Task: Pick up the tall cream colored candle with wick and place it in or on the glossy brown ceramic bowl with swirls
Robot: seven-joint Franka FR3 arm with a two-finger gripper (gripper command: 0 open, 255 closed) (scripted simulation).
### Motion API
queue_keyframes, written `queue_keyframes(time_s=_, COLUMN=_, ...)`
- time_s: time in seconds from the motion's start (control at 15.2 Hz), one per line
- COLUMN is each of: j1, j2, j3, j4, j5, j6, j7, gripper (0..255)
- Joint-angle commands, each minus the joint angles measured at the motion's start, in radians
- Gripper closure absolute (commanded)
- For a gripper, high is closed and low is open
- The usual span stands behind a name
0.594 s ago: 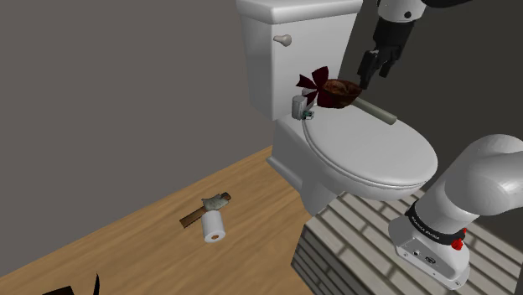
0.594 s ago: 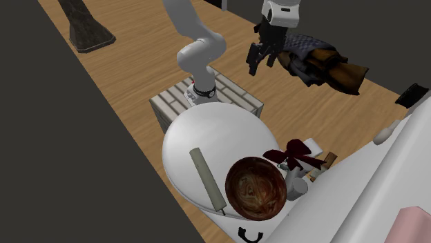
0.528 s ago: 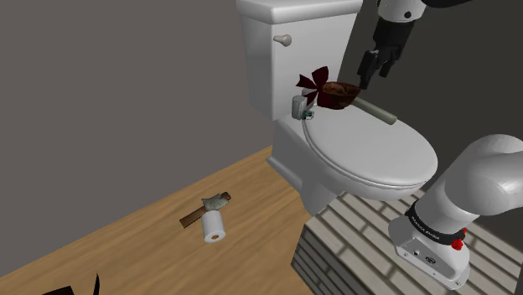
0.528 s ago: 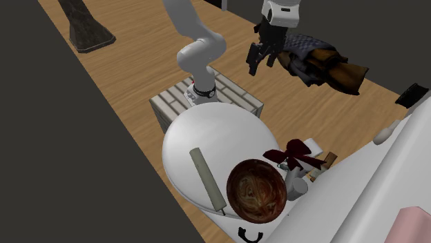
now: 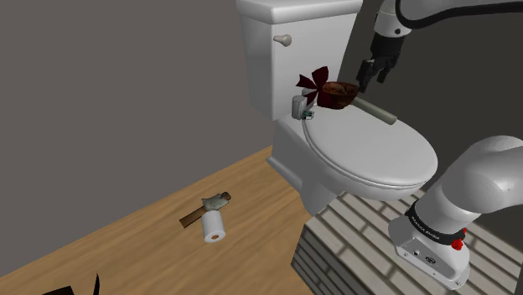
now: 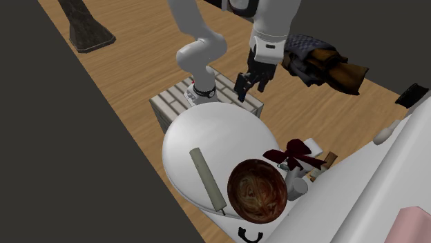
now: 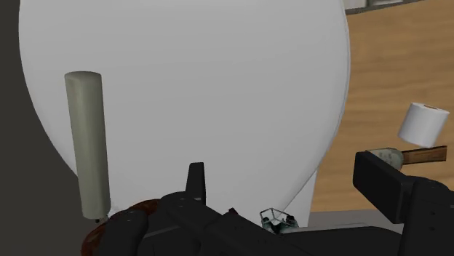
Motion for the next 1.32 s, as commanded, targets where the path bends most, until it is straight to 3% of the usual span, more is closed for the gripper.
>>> queue_keyframes(time_s=0.0, j1=-0.018, j2=0.035, j3=-0.029, j4=-0.011, j5=-0.017, j6=0.049, j7=-0.015, gripper=0)
queue_keyframes(time_s=0.73, j1=-0.104, j2=0.319, j3=-0.208, j4=0.030, j5=-0.072, j6=0.305, j7=-0.128, gripper=0)
queue_keyframes(time_s=1.25, j1=-0.148, j2=0.582, j3=-0.323, j4=0.143, j5=-0.017, j6=0.458, j7=-0.243, gripper=0)
